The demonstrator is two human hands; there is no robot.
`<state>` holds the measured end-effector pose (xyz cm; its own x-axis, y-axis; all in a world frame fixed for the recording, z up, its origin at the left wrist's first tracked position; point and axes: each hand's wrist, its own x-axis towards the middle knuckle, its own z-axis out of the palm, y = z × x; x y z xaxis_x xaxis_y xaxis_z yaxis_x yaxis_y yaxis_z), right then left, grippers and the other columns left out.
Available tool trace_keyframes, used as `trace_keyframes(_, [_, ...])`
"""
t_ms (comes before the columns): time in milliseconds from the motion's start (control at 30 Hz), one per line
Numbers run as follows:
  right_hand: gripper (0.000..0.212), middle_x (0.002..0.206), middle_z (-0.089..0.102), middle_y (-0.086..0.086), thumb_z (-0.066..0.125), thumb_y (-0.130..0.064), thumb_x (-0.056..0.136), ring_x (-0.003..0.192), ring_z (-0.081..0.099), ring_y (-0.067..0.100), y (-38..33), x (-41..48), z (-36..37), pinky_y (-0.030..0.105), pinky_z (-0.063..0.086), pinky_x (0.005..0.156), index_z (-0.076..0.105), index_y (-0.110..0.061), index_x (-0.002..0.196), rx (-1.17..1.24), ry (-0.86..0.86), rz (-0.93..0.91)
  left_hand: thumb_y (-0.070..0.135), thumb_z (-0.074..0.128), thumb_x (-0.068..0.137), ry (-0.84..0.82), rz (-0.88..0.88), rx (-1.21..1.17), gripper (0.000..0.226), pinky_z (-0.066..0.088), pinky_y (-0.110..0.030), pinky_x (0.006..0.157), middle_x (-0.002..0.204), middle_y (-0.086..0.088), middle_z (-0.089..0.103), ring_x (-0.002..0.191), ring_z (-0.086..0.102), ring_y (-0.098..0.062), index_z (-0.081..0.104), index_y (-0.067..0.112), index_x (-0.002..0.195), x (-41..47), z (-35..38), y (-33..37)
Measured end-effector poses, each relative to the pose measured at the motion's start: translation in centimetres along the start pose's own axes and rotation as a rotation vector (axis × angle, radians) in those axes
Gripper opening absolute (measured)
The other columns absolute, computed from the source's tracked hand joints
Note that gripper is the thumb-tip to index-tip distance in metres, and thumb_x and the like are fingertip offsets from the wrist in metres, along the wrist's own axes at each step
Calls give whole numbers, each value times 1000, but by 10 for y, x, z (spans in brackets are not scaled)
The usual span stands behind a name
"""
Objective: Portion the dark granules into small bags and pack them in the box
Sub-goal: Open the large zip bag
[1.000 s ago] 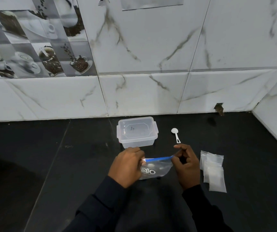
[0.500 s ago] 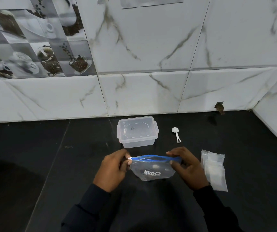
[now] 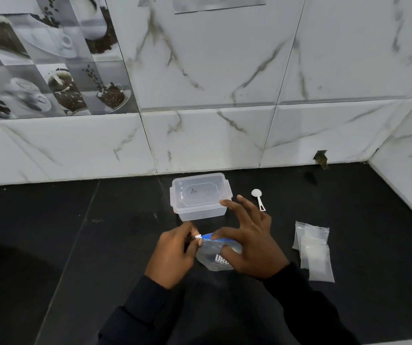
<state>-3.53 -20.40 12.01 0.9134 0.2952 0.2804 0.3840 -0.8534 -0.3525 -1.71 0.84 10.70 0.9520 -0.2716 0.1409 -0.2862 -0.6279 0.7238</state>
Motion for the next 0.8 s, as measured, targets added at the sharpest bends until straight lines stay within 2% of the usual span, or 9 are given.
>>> trace_keyframes(133, [22,148,35,-18,57,-46,72,146,17,14,1,5,9,48,24,104,68,-43,92,13,-41,57,18,66,89,-7,29,1,10,57,-35,68,80,10,67,76,66,-8,60,25,86,-3,0,-2])
trace_keyframes(300, [26,137,44,-20,50,-51,76,136,28,9,4,5,12,45,24,102,68,-39,90,6,-144,88,18,64,88,4,27,-20,10,56,-37,66,79,10,67,74,66,-8,58,25,84,-6,2,-4])
trace_keyframes(367, [37,124,52,-20,40,-54,85,126,36,9,6,3,15,44,23,98,71,-36,92,-77,-197,143,17,63,87,-2,25,-29,10,55,-38,65,78,8,67,73,66,-10,59,25,83,-6,3,-4])
trace_keyframes(467, [48,91,57,-12,27,-52,97,101,54,12,13,1,16,41,29,89,68,-28,89,-191,-262,319,19,61,86,-6,-1,-46,6,56,-39,66,79,8,67,73,67,-10,58,24,83,-9,5,-6])
trace_keyframes(567, [36,86,56,-7,38,-45,95,90,62,16,21,4,13,36,36,79,64,-24,83,-199,-269,370,19,59,84,0,-3,-53,9,56,-40,68,83,10,65,76,66,-10,55,26,84,-8,7,2])
trace_keyframes(633, [21,87,53,-7,47,-36,90,88,61,15,22,7,12,33,43,73,65,-25,89,-94,-295,318,28,58,85,-26,29,12,11,56,-37,73,100,15,60,84,65,-8,54,30,94,-7,9,13])
trace_keyframes(700, [19,87,52,-8,52,-25,87,82,58,12,18,10,11,24,41,65,68,-28,98,21,-305,266,49,50,90,-117,29,142,22,56,-35,78,120,23,49,92,64,-9,55,39,109,-4,16,22])
trace_keyframes(767, [28,87,51,-10,52,-17,85,79,56,11,13,12,11,22,41,63,68,-30,104,94,-288,228,63,35,94,-179,-50,242,39,56,-35,80,124,19,45,94,64,-12,60,41,115,0,26,27])
trace_keyframes(800, [31,88,51,-11,52,-15,84,81,57,11,11,12,12,25,46,66,68,-31,105,111,-287,219,63,31,96,-168,-109,276,47,55,-36,81,117,13,48,92,64,-14,65,35,112,4,31,26])
